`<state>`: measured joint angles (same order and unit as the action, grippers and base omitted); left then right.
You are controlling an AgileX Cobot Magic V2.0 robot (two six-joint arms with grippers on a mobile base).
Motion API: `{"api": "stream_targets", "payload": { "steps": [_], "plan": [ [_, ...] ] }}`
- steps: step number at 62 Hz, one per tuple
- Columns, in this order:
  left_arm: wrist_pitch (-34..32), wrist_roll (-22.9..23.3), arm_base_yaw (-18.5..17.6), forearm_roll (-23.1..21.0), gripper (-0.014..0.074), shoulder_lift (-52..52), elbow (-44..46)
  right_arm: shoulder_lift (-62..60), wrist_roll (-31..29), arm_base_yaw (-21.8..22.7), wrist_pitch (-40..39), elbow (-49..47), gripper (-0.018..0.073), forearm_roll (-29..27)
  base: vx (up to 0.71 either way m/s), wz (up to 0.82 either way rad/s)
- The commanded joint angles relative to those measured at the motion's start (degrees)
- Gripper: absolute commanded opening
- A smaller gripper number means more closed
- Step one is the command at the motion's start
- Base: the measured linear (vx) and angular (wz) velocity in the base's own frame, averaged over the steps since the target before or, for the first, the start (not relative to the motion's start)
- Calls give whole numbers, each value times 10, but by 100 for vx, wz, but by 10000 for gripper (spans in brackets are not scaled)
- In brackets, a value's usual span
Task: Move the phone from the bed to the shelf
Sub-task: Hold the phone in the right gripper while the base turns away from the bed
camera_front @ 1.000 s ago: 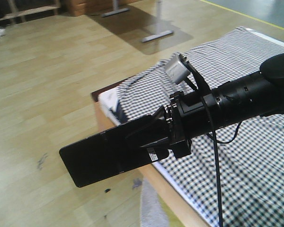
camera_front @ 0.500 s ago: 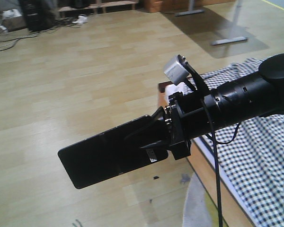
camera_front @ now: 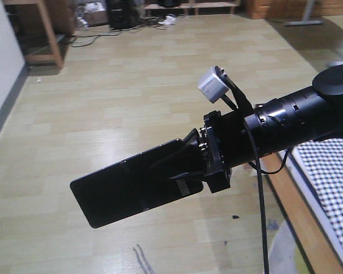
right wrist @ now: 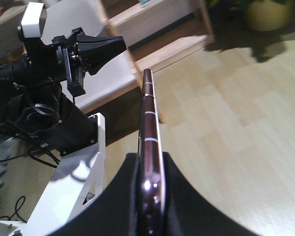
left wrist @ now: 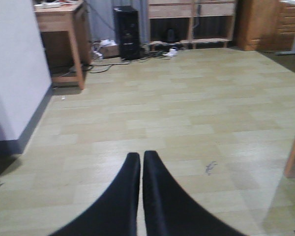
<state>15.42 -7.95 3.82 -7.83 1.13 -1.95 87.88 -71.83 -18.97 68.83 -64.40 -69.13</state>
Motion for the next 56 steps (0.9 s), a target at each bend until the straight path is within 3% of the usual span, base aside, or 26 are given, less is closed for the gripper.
{"api": "stream_targets", "payload": {
  "steps": [1, 30, 56],
  "plan": [
    [-39, 2, -13, -5, 1, 3, -2, -24, -2, 1, 51, -15, -1, -52, -7, 50],
    [-39, 2, -12, -5, 1, 3, -2, -24, -2, 1, 51, -15, -1, -52, -4, 39],
    [-39, 2, -12, -5, 1, 3, -2, -24, -2, 1, 51, -15, -1, -53, 1, 2]
  ]
}}
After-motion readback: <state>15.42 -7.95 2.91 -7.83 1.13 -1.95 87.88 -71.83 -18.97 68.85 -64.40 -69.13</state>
